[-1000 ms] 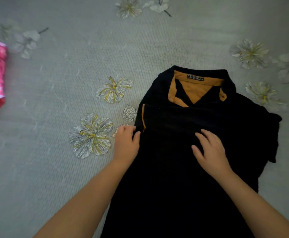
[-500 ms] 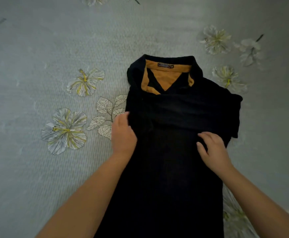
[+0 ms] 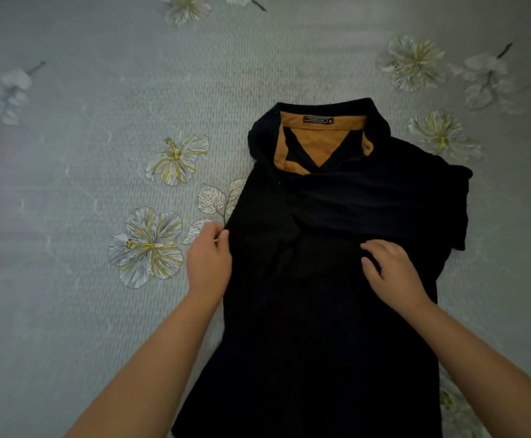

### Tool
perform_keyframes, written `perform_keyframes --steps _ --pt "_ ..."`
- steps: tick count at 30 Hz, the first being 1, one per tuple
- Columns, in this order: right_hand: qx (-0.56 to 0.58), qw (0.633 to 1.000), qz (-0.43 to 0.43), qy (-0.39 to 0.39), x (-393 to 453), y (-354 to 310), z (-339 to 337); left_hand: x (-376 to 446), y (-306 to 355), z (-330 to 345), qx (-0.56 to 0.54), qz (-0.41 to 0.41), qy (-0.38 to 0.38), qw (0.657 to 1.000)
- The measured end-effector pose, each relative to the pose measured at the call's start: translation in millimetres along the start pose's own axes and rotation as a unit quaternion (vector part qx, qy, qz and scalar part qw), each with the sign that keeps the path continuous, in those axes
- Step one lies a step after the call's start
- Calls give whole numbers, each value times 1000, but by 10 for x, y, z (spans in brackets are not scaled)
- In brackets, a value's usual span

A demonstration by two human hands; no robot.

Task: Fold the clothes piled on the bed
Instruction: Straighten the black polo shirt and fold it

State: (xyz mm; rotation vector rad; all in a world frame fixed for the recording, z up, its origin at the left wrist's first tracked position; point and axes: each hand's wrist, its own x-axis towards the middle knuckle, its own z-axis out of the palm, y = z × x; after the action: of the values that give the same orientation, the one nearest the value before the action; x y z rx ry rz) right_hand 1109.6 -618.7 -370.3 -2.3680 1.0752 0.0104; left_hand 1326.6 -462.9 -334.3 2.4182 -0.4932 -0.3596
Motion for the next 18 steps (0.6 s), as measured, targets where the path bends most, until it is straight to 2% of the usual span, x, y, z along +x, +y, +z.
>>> perform_keyframes --steps 4,7,11,13,14,16,18 --pt "-39 999 -1 -12 18 -39 30 135 161 -316 15 31 57 998" --pt "-128 990 -1 -51 16 -66 70 370 186 -578 141 72 24 987" --pt "-229 969 44 -76 1 -275 57 740 68 -1023 345 100 -13 933" --pt "-269 958 56 -83 0 -351 72 891 -20 -1198 403 128 -15 906" --pt "-280 952 78 -94 -6 -410 75 953 -65 -1249 407 134 -17 903" --pt "-266 956 98 -81 -38 -548 108 1004 -179 -1260 353 102 -34 930" --pt "-223 973 55 -39 -111 -712 190 874 -355 -1151 288 51 -52 955"
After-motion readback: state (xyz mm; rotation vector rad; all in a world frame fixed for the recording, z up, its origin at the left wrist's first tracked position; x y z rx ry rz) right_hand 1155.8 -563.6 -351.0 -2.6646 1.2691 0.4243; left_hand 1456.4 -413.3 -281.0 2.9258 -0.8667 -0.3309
